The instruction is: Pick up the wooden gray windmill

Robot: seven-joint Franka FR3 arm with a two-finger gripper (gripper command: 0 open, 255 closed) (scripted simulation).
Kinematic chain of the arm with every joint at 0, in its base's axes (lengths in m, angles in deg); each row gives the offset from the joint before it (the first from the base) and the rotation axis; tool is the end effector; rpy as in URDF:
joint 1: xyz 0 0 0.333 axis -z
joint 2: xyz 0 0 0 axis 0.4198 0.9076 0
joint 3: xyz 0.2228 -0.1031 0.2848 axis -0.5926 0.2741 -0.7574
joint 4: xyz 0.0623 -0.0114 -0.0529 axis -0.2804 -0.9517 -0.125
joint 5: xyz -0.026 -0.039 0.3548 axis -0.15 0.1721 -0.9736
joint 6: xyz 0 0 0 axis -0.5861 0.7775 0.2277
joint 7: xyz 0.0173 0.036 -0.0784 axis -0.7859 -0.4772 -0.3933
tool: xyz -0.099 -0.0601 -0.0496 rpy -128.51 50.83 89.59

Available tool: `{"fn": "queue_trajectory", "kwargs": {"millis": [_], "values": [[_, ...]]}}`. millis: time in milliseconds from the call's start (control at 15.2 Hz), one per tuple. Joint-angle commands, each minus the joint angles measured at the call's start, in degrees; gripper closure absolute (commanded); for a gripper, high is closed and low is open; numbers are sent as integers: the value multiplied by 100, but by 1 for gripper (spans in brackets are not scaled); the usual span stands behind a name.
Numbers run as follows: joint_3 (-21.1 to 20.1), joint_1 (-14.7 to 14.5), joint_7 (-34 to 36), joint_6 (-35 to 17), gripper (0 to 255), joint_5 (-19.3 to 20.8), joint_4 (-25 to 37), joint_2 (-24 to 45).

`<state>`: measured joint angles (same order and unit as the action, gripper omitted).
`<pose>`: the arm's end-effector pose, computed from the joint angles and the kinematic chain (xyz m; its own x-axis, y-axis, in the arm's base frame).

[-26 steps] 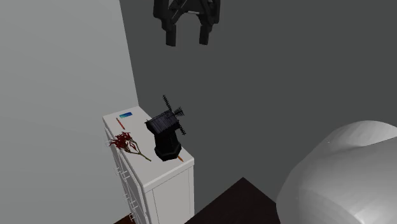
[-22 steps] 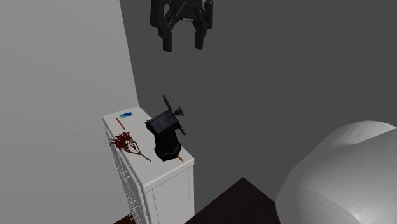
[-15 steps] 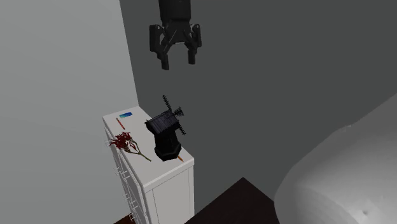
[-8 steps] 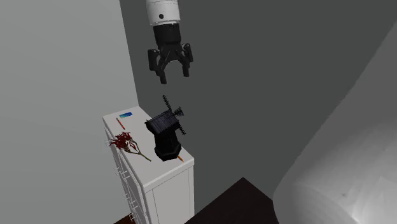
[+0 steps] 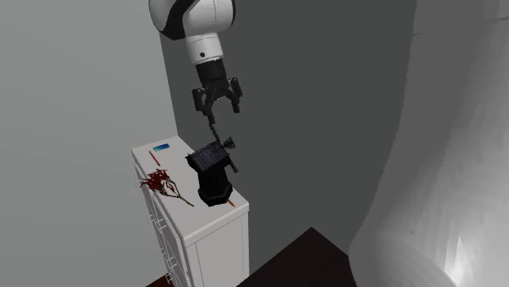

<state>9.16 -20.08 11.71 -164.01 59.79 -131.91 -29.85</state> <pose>0.5557 -0.0426 0.4785 0.9597 0.0834 -0.2685 0.1071 -0.9914 0.0749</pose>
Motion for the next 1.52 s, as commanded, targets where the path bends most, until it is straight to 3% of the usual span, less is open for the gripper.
{"fn": "queue_trajectory", "kwargs": {"millis": [0,462,1056,1122,1452], "values": [[35,9,7,44,0,113,442,551],[177,18,-44,422,0,409,1978,2189],[160,42,40,-24,0,433,1754,2419],[159,38,44,-22,255,432,1793,2457],[154,32,55,-17,255,428,1744,2405]]}}
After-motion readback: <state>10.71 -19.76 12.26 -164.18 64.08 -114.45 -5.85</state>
